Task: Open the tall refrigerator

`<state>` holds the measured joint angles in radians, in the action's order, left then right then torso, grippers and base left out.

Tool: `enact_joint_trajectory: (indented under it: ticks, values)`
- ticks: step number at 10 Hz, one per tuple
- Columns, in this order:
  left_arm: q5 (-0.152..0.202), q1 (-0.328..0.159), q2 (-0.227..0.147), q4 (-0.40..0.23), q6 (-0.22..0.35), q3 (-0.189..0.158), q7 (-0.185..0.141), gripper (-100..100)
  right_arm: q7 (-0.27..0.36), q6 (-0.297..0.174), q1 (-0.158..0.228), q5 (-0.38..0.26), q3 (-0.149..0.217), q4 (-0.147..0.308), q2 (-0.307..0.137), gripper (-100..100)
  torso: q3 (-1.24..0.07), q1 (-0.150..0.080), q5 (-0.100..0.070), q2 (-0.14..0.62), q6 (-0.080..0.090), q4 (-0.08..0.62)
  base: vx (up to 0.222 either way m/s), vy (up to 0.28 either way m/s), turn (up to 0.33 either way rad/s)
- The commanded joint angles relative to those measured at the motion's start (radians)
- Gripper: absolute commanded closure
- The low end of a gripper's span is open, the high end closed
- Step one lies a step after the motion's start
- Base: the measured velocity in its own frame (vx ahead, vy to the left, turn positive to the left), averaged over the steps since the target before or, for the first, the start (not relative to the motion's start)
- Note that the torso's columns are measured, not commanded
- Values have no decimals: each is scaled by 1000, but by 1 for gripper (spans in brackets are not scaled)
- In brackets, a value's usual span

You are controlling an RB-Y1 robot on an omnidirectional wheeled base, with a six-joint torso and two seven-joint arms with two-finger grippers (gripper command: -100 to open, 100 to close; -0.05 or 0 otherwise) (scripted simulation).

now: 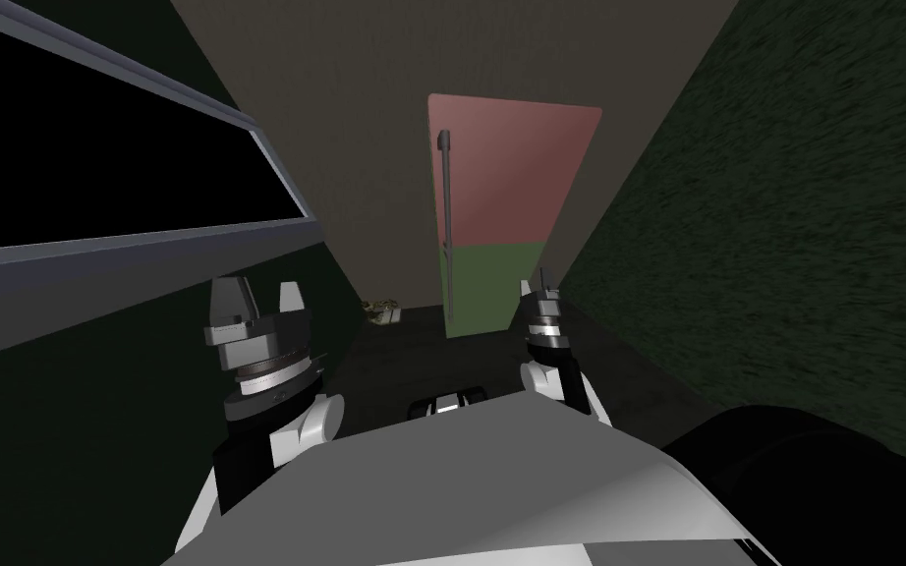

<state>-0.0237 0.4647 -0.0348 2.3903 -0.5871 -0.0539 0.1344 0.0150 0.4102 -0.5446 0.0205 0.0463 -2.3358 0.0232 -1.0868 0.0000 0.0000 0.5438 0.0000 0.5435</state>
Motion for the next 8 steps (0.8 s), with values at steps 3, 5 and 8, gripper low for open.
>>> enact_joint_trajectory:
  ticks: [3, 5, 8]
  values:
    - [0, 0, 0, 0, 0, 0, 0, 0, 0, 0, -4, -14, 15, 3, -65, -100, -365, 0, 0, 180, 0, 180, 25, 12, -26]
    - [0, 0, 0, 0, 0, 0, 0, 0, 0, 1, -11, -34, 37, 7, -121, -100, -389, 2, 0, 191, 0, 193, 67, 54, -57]
    - [0, 0, 0, 0, 0, 0, 0, 0, -1, 3, -26, -79, 85, 12, -200, -100, -390, 1, 0, 193, 0, 194, 106, 75, -94]
